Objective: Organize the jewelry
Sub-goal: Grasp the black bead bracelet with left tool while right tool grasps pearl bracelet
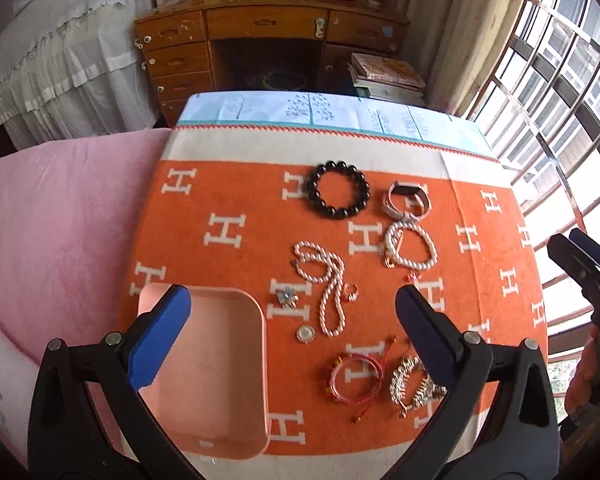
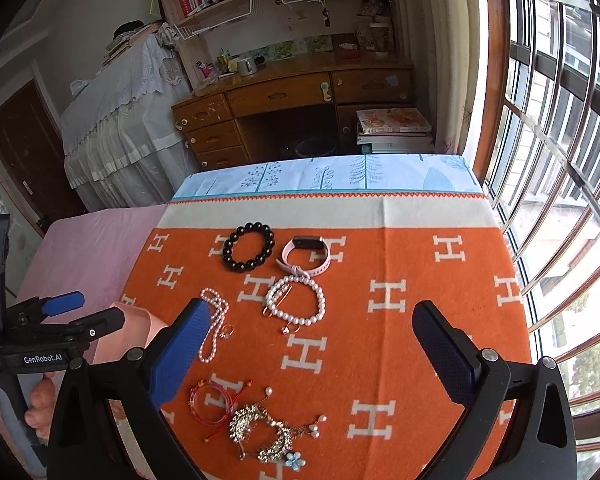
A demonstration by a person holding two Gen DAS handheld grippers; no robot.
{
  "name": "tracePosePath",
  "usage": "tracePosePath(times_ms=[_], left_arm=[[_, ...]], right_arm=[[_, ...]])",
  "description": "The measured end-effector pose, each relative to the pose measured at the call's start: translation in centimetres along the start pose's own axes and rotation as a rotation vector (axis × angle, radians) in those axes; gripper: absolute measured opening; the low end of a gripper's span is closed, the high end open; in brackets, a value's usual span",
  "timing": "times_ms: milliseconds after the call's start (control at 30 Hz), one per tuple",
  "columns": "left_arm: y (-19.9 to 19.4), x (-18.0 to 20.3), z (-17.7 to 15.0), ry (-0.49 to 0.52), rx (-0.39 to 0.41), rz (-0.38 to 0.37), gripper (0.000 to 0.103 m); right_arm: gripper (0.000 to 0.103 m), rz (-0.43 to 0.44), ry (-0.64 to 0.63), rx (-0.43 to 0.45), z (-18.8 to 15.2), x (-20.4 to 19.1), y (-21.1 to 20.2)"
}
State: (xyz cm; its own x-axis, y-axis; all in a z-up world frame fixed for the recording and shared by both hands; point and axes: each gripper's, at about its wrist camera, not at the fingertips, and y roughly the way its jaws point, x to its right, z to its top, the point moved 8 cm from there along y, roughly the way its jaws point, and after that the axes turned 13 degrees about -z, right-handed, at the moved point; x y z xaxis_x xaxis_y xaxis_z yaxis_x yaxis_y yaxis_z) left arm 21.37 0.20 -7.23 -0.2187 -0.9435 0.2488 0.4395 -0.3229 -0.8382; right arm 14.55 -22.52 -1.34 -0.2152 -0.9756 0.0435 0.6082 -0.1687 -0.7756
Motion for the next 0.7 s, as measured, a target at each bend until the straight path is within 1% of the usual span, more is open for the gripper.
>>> tracePosePath(times_ms=[133, 200, 300, 333, 367, 467, 533, 600, 633, 667, 700], left_arm=[[1.0, -1.1, 4.3, 0.009, 0.015, 0.083, 0.099], [2.1, -1.5, 6.1, 0.01, 0.008, 0.103, 0.099], [4.8, -1.7, 8.2, 0.033, -0.031, 0.105, 0.098], [6.0, -1.9, 8.7, 0.031, -0.051, 0.098, 0.098], [7.3, -2.0, 9.1, 0.023, -0.071, 0.094, 0.098], [11.7, -2.8, 9.4, -0.019, -0.134, 0.077, 0.098], [14.6, -3.3, 9.2, -0.053, -0.164, 0.061, 0.098], [17.1, -3.6, 8.7, -0.088, -0.191, 0.038, 0.097], [18.3, -3.7, 8.3, -0.103, -0.203, 0.03, 0.093], [19.2, -4.0, 8.2, -0.117, -0.218, 0.027, 0.086], [20.3, -4.2, 7.9, -0.129, -0.232, 0.02, 0.082]], right_arm=[[0.103, -0.034, -0.017, -0.029, 4.1, 0.8, 2.5], [0.101, -0.04, -0.033, -0.052, 5.7, 0.9, 4.2], [0.088, -0.041, -0.046, -0.099, 7.2, 0.3, 7.5], [0.079, -0.034, -0.047, -0.132, 7.4, -0.1, 8.9], [0.072, -0.02, -0.045, -0.166, 7.5, -0.4, 10.3], [0.064, -0.002, -0.023, -0.251, 7.0, -1.0, 14.4], [0.063, 0.001, -0.014, -0.293, 6.5, -1.2, 16.6], [0.063, 0.035, -0.001, -0.33, 5.4, -2.1, 18.2], [0.062, 0.049, 0.0, -0.343, 5.2, -2.2, 18.6], [0.062, 0.058, -0.004, -0.346, 4.7, -2.4, 19.0], [0.062, 0.069, -0.013, -0.34, 3.7, -2.7, 19.6]])
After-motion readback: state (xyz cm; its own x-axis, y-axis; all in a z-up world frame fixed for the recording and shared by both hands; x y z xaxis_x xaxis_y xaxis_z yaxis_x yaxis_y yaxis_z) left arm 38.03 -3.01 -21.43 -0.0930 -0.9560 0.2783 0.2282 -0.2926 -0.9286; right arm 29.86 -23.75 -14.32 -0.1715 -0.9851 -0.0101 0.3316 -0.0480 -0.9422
